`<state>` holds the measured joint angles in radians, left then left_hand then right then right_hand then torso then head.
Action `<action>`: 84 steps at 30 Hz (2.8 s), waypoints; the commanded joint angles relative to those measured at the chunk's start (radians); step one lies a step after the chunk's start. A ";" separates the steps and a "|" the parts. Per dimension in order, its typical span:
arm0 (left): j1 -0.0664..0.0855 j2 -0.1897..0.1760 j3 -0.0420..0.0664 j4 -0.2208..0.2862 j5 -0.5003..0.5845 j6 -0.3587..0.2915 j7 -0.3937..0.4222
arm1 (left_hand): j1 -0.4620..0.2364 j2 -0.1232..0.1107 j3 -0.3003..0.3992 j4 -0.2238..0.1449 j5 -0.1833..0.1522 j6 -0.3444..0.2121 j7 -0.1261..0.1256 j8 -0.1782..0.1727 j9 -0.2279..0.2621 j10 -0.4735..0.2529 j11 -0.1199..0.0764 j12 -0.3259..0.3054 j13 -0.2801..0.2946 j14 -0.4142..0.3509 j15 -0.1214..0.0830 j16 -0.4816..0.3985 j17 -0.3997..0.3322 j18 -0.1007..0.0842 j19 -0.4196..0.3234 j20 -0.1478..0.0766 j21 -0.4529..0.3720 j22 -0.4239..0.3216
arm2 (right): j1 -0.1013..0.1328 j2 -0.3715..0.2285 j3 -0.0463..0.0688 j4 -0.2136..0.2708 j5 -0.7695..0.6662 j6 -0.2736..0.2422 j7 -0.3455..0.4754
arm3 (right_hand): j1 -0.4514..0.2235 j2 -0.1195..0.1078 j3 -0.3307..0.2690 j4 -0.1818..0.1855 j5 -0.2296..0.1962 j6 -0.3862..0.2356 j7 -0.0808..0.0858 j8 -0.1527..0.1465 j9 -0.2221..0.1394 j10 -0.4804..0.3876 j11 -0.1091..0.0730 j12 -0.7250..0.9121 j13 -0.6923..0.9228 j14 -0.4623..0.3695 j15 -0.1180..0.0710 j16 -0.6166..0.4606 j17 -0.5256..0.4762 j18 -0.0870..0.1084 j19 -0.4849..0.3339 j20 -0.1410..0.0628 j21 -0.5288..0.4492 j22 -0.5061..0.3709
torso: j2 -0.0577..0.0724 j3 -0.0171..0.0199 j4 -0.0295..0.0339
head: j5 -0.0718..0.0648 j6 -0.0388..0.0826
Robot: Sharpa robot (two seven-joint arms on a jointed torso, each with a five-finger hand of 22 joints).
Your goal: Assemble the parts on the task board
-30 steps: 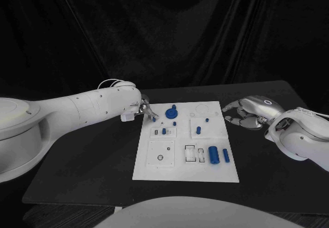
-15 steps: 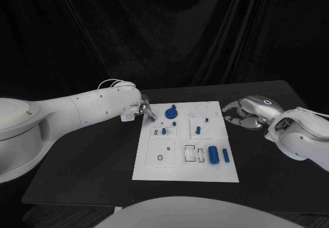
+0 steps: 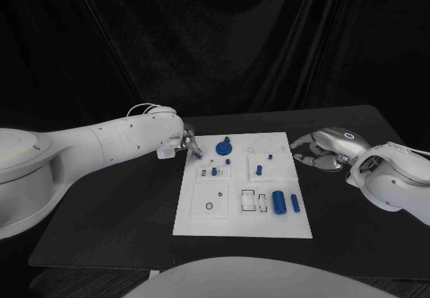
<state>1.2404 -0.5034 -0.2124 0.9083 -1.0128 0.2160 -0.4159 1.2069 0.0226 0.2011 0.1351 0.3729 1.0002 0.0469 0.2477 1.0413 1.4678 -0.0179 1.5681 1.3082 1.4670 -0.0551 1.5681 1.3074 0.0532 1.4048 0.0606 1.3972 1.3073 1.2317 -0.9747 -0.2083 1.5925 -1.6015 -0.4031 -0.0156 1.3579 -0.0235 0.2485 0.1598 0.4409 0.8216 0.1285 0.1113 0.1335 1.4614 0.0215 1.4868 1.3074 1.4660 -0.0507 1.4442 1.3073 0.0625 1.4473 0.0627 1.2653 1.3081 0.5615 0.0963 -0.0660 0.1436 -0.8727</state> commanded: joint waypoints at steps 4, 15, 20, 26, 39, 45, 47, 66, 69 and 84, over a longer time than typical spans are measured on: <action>-0.002 -0.008 0.001 0.012 -0.001 -0.002 0.014 | 0.008 -0.023 0.069 -0.024 0.025 0.004 -0.008 -0.009 0.000 0.103 -0.005 0.003 0.263 0.104 -0.006 0.003 0.263 0.002 0.003 -0.008 -0.006 0.158 | -0.004 -0.002 0.001 -0.001 -0.002 0.007 -0.012 | 0.005 0.001 0.009 -0.001 0.007 0.007 0.003 -0.006 -0.001 0.000 0.007 -0.004 0.085 0.051 0.009 -0.006 0.022 0.007 -0.006 0.004 -0.007 0.170 | 0.000 0.0003 0.0001 | 0.002 0.000; -0.002 -0.050 0.001 0.080 0.102 -0.063 -0.015 | -0.005 -0.057 0.187 -0.066 0.039 0.017 -0.006 -0.019 -0.012 0.103 -0.005 0.003 0.263 0.104 -0.007 0.003 0.263 0.001 0.006 -0.009 -0.008 0.164 | -0.005 -0.008 0.001 0.003 -0.002 0.005 -0.015 | 0.006 0.002 0.011 -0.002 0.007 0.007 0.003 -0.006 -0.001 0.000 0.007 -0.004 0.085 0.051 0.009 -0.007 0.021 0.007 -0.006 0.004 -0.008 0.170 | 0.000 0.0004 0.0004 | 0.001 0.000; -0.002 -0.080 0.001 0.129 0.157 -0.083 -0.043 | -0.008 -0.061 0.196 -0.070 0.041 0.019 -0.006 -0.021 -0.015 0.103 -0.005 0.003 0.263 0.104 -0.007 0.003 0.263 0.000 0.008 -0.009 -0.006 0.165 | -0.005 -0.011 0.001 0.004 -0.002 0.003 -0.016 | 0.006 0.002 0.011 -0.002 0.007 0.007 0.003 -0.006 -0.001 0.000 0.007 -0.004 0.085 0.051 0.009 -0.007 0.021 0.007 -0.006 0.004 -0.008 0.170 | 0.000 -0.0001 0.0003 | -0.001 0.000; -0.002 -0.121 0.001 0.200 0.179 -0.111 -0.068 | -0.011 -0.062 0.200 -0.070 0.043 0.021 -0.005 -0.022 -0.017 0.103 -0.004 0.003 0.263 0.104 -0.007 0.003 0.263 0.001 0.008 -0.009 -0.007 0.166 | -0.005 -0.013 0.001 0.004 -0.002 0.001 -0.017 | 0.006 0.002 0.011 -0.002 0.007 0.007 0.003 -0.006 -0.001 0.000 0.007 -0.004 0.085 0.051 0.009 -0.007 0.021 0.007 -0.006 0.004 -0.008 0.170 | -0.001 0.0002 0.0004 | -0.001 0.000; -0.002 -0.183 0.000 0.319 0.144 -0.156 -0.093 | -0.021 -0.066 0.213 -0.070 0.051 0.026 -0.005 -0.023 -0.020 0.103 -0.004 0.003 0.263 0.104 -0.007 0.003 0.263 0.001 0.009 -0.009 -0.008 0.166 | -0.007 -0.014 0.001 0.003 -0.002 -0.001 -0.018 | 0.006 0.001 0.013 -0.003 0.007 0.008 0.003 -0.006 -0.002 -0.001 0.007 -0.004 0.085 0.051 0.009 -0.007 0.021 0.007 -0.006 0.004 -0.009 0.170 | -0.001 0.0005 0.0008 | 0.005 0.000; -0.002 -0.198 0.000 0.355 0.135 -0.166 -0.097 | -0.023 -0.066 0.214 -0.070 0.051 0.027 -0.005 -0.023 -0.021 0.103 -0.004 0.003 0.263 0.104 -0.007 0.003 0.263 0.001 0.009 -0.009 -0.008 0.166 | -0.008 -0.014 0.001 0.003 -0.002 -0.001 -0.018 | 0.006 0.001 0.013 -0.003 0.007 0.008 0.003 -0.006 -0.002 -0.001 0.007 -0.004 0.085 0.051 0.009 -0.007 0.021 0.007 -0.006 0.004 -0.009 0.170 | 0.000 -0.0001 0.0004 | 0.007 0.000; -0.002 -0.201 0.000 0.365 0.133 -0.168 -0.097 | -0.023 -0.066 0.214 -0.070 0.051 0.027 -0.005 -0.023 -0.021 0.103 -0.004 0.003 0.263 0.104 -0.007 0.003 0.263 0.001 0.009 -0.009 -0.008 0.166 | -0.009 -0.013 0.001 0.002 -0.002 -0.002 -0.018 | 0.006 0.001 0.013 -0.003 0.007 0.008 0.003 -0.006 -0.002 -0.001 0.007 -0.004 0.085 0.051 0.009 -0.007 0.021 0.007 -0.006 0.004 -0.009 0.170 | 0.000 -0.0001 0.0003 | 0.008 0.000; -0.006 -0.202 0.000 0.389 0.131 -0.143 -0.093 | -0.026 -0.066 0.218 -0.070 0.051 0.026 -0.005 -0.025 -0.022 0.103 -0.004 0.003 0.263 0.104 -0.006 0.003 0.263 0.001 0.007 -0.009 -0.010 0.165 | -0.016 -0.011 0.001 0.000 -0.002 -0.002 -0.017 | 0.006 0.001 0.013 -0.003 0.007 0.008 0.003 -0.006 -0.002 -0.001 0.007 -0.004 0.085 0.051 0.009 -0.007 0.021 0.007 -0.006 0.004 -0.009 0.170 | 0.000 0.0001 -0.0001 | 0.007 0.000; -0.009 -0.203 0.000 0.391 0.131 -0.140 -0.094 | -0.026 -0.066 0.219 -0.070 0.051 0.026 -0.005 -0.025 -0.023 0.103 -0.004 0.003 0.263 0.104 -0.006 0.003 0.263 0.001 0.007 -0.009 -0.010 0.166 | -0.017 -0.011 0.001 0.000 -0.002 -0.002 -0.017 | 0.004 -0.001 0.016 -0.005 0.007 0.009 0.003 -0.006 -0.003 -0.001 0.007 -0.005 0.084 0.051 0.009 -0.007 0.020 0.007 -0.006 0.004 -0.009 0.170 | 0.000 0.0004 -0.0001 | 0.008 0.000; -0.028 -0.203 -0.001 0.391 0.131 -0.143 -0.092 | -0.026 -0.065 0.221 -0.071 0.051 0.026 -0.005 -0.026 -0.023 0.103 -0.004 0.003 0.263 0.104 -0.006 0.003 0.263 0.002 0.006 -0.009 -0.011 0.165 | -0.018 -0.011 0.001 -0.001 -0.002 -0.001 -0.018 | 0.004 -0.001 0.016 -0.005 0.007 0.009 0.003 -0.006 -0.003 -0.001 0.007 -0.005 0.084 0.051 0.009 -0.007 0.020 0.007 -0.006 0.004 -0.009 0.170 | 0.000 -0.0001 0.0002 | 0.009 0.000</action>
<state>1.2159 -0.7074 -0.2122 1.2997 -0.8793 0.0669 -0.5149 1.1772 -0.0533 0.4036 0.0758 0.4212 1.0240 0.0486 0.2282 1.0177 1.4678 -0.0180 1.5681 1.3082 1.4670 -0.0551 1.5681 1.3073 0.0532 1.4122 0.0534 1.3895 1.3073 1.2162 -0.9855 -0.2083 1.5918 -1.6015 -0.3997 -0.0181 1.3579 -0.0235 0.2579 0.1558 0.4447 0.8253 0.1322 0.1113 0.1318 1.4614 0.0215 1.4869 1.3076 1.4660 -0.0507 1.4405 1.3074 0.0625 1.4473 0.0627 1.2612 1.3073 0.5614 0.0963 -0.0660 0.1525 -0.8727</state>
